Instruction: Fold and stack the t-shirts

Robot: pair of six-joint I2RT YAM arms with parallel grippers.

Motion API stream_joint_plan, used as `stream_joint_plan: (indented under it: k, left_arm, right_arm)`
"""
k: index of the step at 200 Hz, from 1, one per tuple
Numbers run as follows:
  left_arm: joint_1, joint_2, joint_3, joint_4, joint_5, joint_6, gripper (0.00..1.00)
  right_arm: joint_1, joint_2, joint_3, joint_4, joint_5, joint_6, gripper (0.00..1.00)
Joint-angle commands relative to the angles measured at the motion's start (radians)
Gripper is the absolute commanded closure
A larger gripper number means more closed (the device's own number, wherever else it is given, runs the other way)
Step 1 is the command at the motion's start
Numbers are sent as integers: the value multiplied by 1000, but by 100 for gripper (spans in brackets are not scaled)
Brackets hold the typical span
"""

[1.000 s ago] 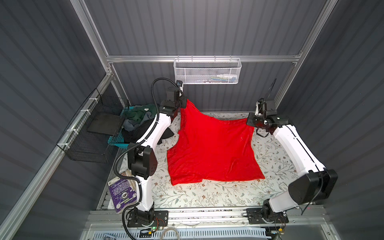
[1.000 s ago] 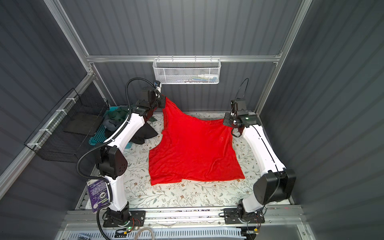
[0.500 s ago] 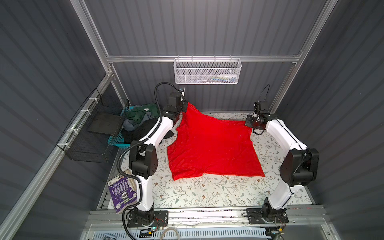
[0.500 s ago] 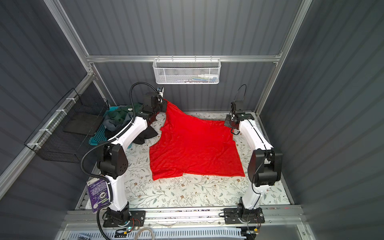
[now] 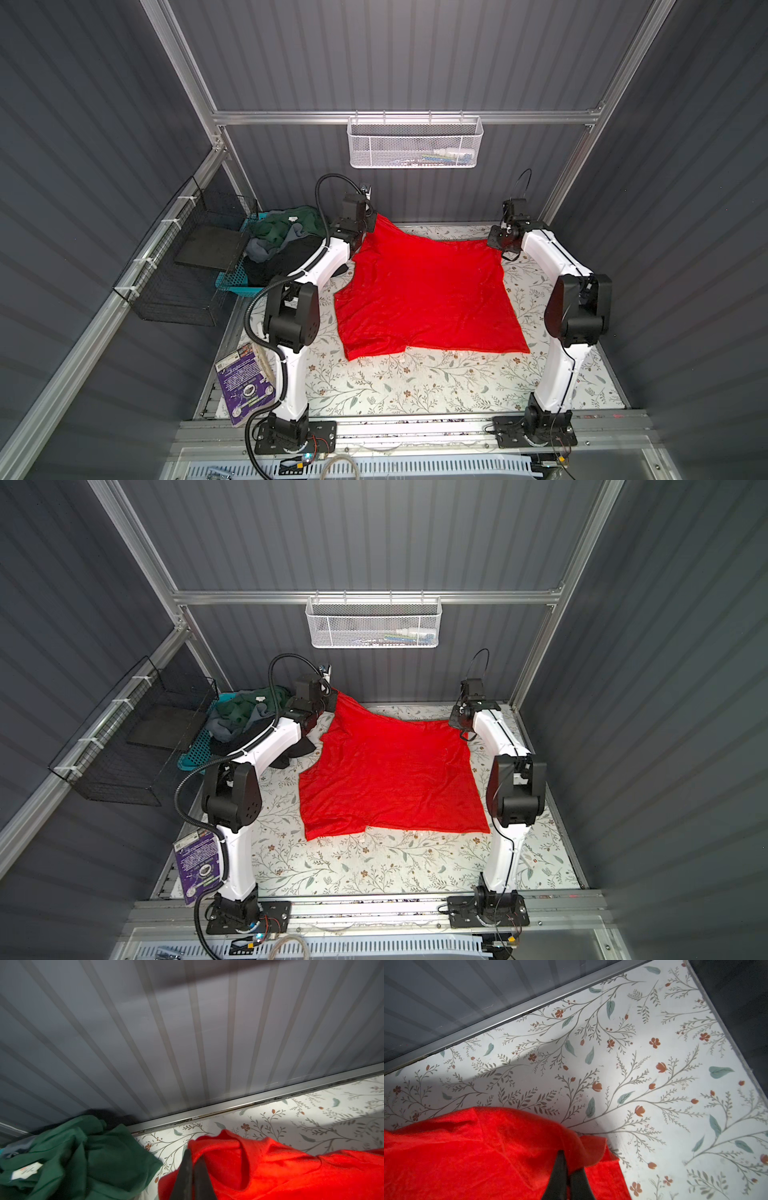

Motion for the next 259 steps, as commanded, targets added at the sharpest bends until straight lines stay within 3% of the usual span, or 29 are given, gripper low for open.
stream_joint_plan:
  k: [1, 75, 94, 109, 120, 183, 259]
  left_arm:
    - [1, 47, 42, 6, -30, 7, 100]
    - [1, 132, 111, -6, 0, -33, 100]
    - [1, 146, 125, -10, 0, -32, 100]
    - [1, 157, 137, -16, 1, -27, 100]
    - [1, 164, 141, -16, 2, -24, 100]
    - [1, 184, 146, -12, 18, -21, 100]
    - [1, 162, 90, 13, 37, -42, 100]
  right_arm:
    - [-9, 41, 49, 0, 17, -19, 100]
    - [-51, 214, 219, -38, 10, -75, 100]
    - [-60, 249, 278, -62, 9, -107, 79]
    - [-68, 266, 330, -113, 41, -108, 55]
    - [-77, 266, 346, -139, 31, -102, 50]
    - [-83, 185, 180, -97, -65, -68, 45]
    - [-118, 337, 295, -182, -106, -53, 53]
